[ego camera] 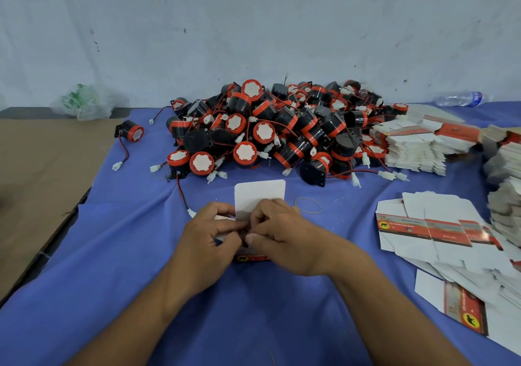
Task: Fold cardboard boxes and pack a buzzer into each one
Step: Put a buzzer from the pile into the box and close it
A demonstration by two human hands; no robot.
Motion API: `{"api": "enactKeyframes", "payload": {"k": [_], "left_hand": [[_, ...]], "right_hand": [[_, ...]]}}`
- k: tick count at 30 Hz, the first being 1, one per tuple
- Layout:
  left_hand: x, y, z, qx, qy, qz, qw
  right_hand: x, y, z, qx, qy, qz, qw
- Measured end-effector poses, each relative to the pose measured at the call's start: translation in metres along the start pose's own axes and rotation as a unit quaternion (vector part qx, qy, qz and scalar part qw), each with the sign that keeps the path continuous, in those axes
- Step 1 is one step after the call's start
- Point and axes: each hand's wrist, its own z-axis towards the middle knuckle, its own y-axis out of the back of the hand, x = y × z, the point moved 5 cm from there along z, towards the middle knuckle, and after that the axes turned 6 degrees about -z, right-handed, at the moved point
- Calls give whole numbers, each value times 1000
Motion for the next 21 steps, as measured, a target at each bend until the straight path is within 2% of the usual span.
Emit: {"api": "enactKeyframes", "payload": {"k": [2, 6, 8, 11, 17, 21], "left_hand": [[2, -2, 0, -12, 31, -12, 999], [16, -8, 4, -60, 142, -98, 983], [21, -12, 4, -87, 170, -140, 972], [18, -14, -1, -118, 162, -178, 963], [18, -8, -11, -167, 148, -215, 951], [7, -8, -15, -130, 72, -250, 957]], "right_hand": [[-1, 3, 1, -10, 2, 33, 999], [-9, 6, 3, -107, -58, 141, 983], [-10, 3, 5, -145, -73, 115, 980], [-4, 0, 10, -178, -77, 48, 980], [1, -1, 14, -205, -104, -17, 973], [2, 1, 14, -173, -105, -93, 975]]}}
